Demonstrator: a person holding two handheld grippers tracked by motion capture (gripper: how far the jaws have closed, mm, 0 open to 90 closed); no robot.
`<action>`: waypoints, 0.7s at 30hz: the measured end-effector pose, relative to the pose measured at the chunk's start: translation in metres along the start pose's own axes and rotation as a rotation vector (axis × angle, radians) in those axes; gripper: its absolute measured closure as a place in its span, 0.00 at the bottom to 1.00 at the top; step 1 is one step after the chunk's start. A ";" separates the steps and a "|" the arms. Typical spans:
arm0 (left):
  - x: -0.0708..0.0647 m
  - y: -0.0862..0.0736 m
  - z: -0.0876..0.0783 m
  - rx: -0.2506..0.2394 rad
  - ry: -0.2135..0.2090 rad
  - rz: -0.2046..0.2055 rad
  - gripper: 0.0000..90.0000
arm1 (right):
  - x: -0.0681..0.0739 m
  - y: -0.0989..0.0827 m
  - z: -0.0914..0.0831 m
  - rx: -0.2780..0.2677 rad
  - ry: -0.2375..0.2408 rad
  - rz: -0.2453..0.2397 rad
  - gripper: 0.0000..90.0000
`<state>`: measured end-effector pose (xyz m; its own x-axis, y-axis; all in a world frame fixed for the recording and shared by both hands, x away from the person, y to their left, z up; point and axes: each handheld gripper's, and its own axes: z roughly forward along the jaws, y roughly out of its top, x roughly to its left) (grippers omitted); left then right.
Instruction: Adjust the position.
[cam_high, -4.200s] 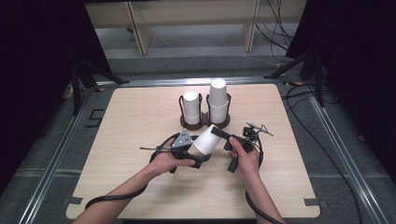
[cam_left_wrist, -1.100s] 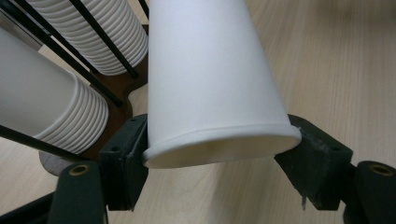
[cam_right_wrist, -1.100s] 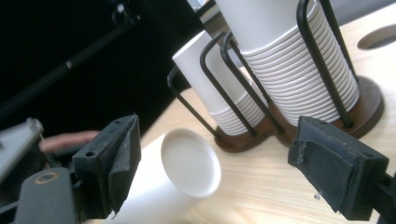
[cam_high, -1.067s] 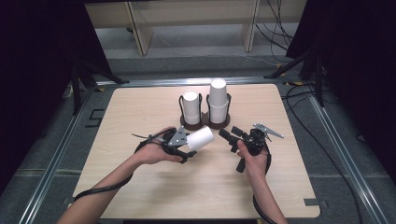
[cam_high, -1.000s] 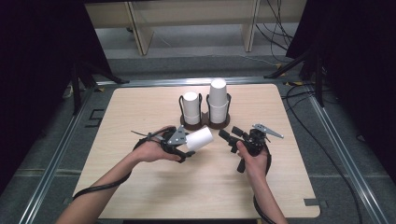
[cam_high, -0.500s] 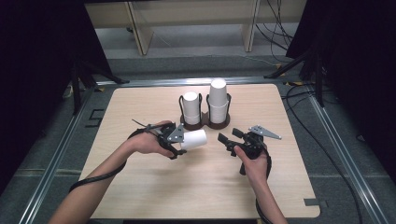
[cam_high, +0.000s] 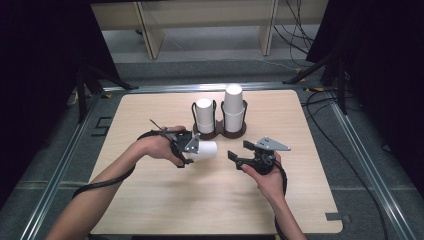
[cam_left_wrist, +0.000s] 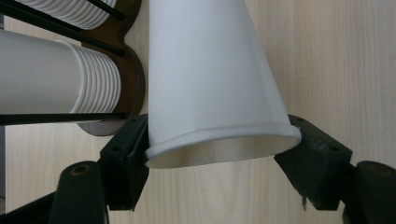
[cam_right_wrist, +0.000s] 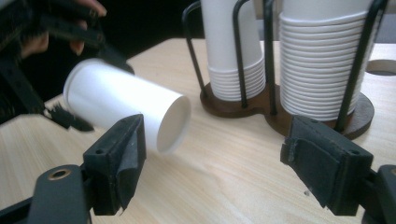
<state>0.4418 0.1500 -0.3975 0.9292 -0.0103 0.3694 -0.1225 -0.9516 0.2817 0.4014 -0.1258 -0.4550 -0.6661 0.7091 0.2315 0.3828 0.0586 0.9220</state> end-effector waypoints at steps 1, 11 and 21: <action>0.000 0.001 0.000 0.007 -0.005 0.006 0.32 | 0.002 -0.001 0.001 0.011 0.000 -0.023 0.25; 0.003 0.007 -0.004 0.083 -0.050 0.056 0.32 | 0.013 -0.004 0.009 0.098 0.015 -0.140 0.25; 0.004 0.009 -0.004 0.108 -0.068 0.086 0.32 | 0.018 -0.005 0.013 0.122 0.028 -0.193 0.25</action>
<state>0.4429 0.1422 -0.3898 0.9387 -0.1108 0.3264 -0.1683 -0.9737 0.1533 0.3958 -0.1039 -0.4592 -0.7516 0.6564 0.0645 0.3200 0.2774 0.9059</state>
